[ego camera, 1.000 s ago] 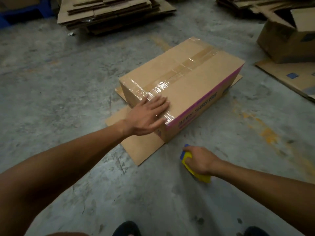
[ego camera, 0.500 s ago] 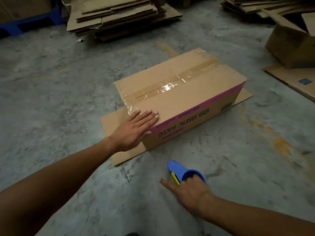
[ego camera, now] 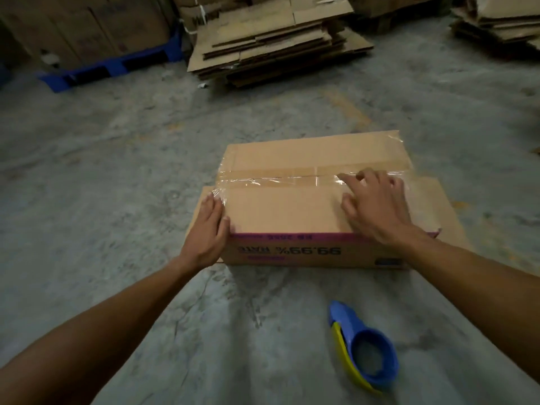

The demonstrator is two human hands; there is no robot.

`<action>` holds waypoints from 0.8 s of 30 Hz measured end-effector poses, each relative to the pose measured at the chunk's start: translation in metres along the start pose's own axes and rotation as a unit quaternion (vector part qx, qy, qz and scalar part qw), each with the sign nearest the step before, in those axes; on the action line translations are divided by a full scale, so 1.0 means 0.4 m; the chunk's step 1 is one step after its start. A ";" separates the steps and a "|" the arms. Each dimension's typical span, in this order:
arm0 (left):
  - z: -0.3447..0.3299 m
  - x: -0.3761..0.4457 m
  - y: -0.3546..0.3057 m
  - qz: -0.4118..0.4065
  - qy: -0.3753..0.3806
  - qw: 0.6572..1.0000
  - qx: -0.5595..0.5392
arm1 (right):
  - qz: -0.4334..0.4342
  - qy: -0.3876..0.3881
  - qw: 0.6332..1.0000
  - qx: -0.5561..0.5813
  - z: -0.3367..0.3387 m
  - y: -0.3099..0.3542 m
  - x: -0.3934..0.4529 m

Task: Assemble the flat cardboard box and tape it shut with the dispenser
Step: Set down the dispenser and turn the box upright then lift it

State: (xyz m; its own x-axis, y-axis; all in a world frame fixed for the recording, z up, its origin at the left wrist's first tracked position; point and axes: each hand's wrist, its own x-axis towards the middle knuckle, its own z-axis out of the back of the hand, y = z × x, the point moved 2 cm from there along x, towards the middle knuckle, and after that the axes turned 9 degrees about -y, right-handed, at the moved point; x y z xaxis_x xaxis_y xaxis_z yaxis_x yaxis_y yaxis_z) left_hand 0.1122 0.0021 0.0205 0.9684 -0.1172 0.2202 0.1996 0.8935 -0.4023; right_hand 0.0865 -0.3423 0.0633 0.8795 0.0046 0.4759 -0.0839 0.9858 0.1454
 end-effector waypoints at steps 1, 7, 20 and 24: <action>-0.003 0.022 -0.007 0.029 -0.002 1.000 -0.007 | -0.060 0.033 0.997 -0.045 -0.019 -0.052 0.012; 0.000 0.087 -0.024 0.105 -0.003 0.994 -0.019 | -0.231 0.150 0.960 -0.047 -0.052 -0.132 0.007; 0.055 0.109 0.047 0.149 0.027 0.988 0.011 | -0.311 0.108 0.941 0.071 -0.021 -0.169 0.027; 0.042 0.174 0.006 0.173 0.038 0.980 -0.089 | -0.324 0.160 0.915 0.177 -0.045 -0.195 0.075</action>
State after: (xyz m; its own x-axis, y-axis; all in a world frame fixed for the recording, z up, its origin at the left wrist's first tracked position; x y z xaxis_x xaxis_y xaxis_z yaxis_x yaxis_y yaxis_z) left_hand 0.1775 0.0034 0.0499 0.9896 0.1420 -0.0220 -0.1274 0.7959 -0.5919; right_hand 0.1279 -0.4159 0.0505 0.8857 -0.4573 -0.0805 0.4077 0.6827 0.6064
